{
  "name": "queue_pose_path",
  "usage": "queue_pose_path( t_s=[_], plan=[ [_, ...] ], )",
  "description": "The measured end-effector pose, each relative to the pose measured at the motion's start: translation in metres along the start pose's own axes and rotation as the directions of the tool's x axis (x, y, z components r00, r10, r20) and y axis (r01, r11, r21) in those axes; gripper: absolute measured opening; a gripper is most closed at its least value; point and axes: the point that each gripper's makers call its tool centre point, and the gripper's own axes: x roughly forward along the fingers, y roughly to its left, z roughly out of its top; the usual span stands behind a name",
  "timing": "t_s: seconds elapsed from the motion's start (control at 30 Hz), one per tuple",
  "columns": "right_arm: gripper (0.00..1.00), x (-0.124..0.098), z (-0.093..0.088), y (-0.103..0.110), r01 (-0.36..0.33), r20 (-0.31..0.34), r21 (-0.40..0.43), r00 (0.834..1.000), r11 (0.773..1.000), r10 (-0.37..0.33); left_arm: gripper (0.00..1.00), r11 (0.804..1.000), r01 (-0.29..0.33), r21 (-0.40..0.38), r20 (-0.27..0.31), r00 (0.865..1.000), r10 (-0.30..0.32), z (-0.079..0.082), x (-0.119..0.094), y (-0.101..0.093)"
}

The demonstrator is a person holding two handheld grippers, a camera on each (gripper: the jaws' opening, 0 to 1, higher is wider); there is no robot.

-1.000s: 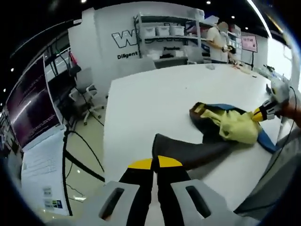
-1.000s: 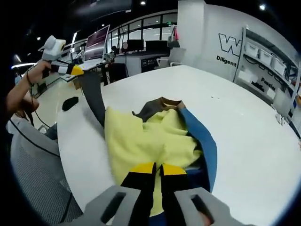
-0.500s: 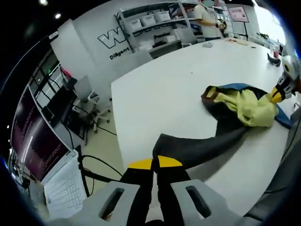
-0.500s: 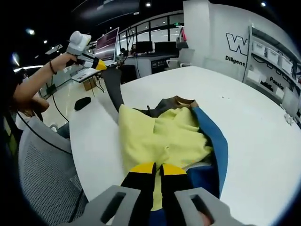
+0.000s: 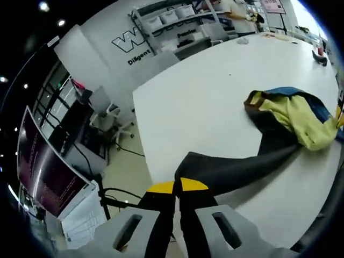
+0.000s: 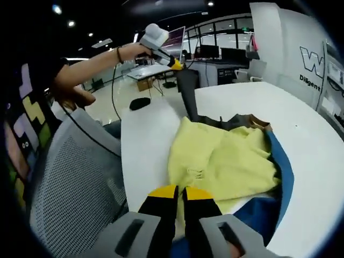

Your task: Fold the garment on the visible template until the final outline fits inside the template.

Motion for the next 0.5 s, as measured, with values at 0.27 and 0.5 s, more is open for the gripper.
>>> queue_pose_path(
  t_s=[0.27,0.5],
  plan=[
    [0.00,0.002,-0.014,0.016,-0.092,-0.079,-0.024,0.993,0.995,0.090,0.00,0.987,-0.035,0.156,-0.027,0.999,0.040,0.015,0.009,0.015],
    [0.00,0.009,-0.026,0.032,-0.169,-0.145,-0.056,0.977,0.984,0.159,0.00,0.983,-0.094,0.160,-0.034,0.994,0.101,0.027,0.012,0.049]
  ],
)
